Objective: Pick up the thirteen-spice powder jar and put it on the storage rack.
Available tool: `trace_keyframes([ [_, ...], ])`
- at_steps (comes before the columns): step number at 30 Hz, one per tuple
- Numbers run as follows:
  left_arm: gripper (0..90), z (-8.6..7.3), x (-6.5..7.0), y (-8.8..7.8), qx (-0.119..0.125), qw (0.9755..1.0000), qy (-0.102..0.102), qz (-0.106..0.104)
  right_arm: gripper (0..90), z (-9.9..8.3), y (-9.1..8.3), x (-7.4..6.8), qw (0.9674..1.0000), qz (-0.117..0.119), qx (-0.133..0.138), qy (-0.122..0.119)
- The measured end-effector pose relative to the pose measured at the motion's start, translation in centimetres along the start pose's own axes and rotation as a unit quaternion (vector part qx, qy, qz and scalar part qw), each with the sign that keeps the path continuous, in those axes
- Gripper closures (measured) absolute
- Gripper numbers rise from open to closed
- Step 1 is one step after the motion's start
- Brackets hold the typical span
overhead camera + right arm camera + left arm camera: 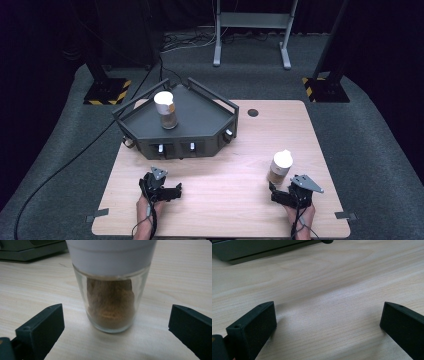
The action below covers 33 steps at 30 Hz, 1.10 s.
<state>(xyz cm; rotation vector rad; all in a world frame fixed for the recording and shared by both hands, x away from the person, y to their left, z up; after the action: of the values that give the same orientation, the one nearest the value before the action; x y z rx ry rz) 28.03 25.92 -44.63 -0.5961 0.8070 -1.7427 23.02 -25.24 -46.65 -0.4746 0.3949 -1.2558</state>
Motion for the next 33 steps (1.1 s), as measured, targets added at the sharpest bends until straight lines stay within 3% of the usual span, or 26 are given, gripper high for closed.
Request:
trace_keyframes([
  [9,0.2,0.0,0.0,0.0,0.000,1.0000,0.000,0.000,0.0,0.9,1.3,0.1,0.9998,0.007,0.020,-0.006],
  [13,0.2,0.0,0.0,0.0,0.000,1.0000,0.000,0.000,0.0,1.2,1.9,0.0,0.9996,0.005,0.026,0.005],
  [17,0.3,0.0,0.0,0.0,0.000,1.0000,0.000,0.000,10.2,1.2,1.9,0.0,0.9994,0.008,0.034,0.005],
  [25,0.3,0.0,0.0,0.0,0.000,1.0000,0.000,0.000,28.2,1.7,2.2,0.0,0.9999,0.009,0.012,0.004],
  [33,0.3,0.0,0.0,0.0,0.000,1.0000,0.001,0.001,29.9,1.8,2.2,-0.2,0.9999,0.002,0.012,-0.004],
])
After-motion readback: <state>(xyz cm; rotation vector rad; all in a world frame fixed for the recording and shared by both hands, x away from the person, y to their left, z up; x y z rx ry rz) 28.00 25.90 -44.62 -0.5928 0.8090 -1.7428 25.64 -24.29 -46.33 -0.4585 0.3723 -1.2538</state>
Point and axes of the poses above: each handheld gripper's, and its own axes: y roughly forward along the jaws, z roughly out of its top, x roughly to its right, the point moved 1 cm from there along y, roughly forward along the jaws, and after that the axes turned 6 degrees about -x, right-handed, at the moved point
